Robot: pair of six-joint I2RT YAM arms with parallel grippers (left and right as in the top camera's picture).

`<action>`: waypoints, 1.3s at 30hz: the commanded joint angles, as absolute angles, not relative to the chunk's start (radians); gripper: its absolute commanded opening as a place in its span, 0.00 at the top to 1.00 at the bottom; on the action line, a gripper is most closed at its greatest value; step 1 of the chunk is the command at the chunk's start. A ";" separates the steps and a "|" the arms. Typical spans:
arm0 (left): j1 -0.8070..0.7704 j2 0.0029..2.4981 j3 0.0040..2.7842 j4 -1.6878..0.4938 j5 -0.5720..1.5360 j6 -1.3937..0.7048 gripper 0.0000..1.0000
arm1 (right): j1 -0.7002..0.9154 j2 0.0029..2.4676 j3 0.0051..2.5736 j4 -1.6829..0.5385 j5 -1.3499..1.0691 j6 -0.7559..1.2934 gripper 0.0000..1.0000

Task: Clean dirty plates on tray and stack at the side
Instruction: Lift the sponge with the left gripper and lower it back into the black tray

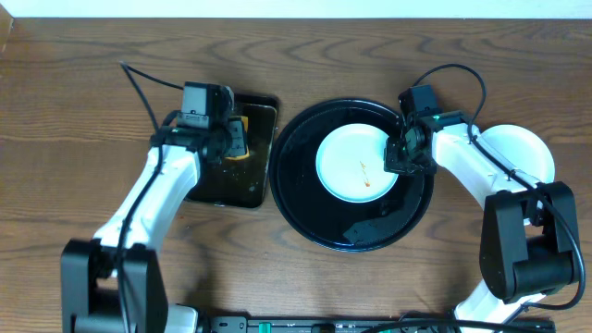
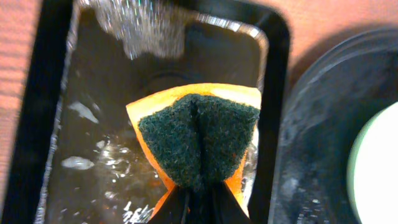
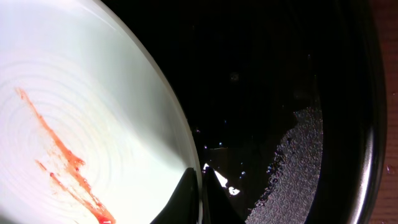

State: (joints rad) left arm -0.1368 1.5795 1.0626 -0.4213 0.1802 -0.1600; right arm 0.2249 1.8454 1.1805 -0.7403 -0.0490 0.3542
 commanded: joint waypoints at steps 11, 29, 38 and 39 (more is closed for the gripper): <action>-0.140 1.524 1.079 -0.308 0.194 0.040 0.93 | 0.222 1.852 1.174 -0.745 -0.019 0.332 0.99; -0.140 1.513 1.079 -0.035 0.167 0.142 0.93 | 0.222 1.852 1.174 -0.745 -0.018 0.332 0.99; -0.140 1.470 1.079 0.046 0.139 0.142 0.93 | 0.222 1.852 1.174 -0.744 -0.018 0.332 0.99; -0.140 1.465 1.079 0.050 0.126 0.142 0.93 | 0.222 1.852 1.174 -0.745 -0.019 0.332 0.99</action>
State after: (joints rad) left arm -0.1368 1.5028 1.0626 0.0341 0.1673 0.1318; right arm 0.2249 1.8458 1.1805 -0.7403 -0.0475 0.3511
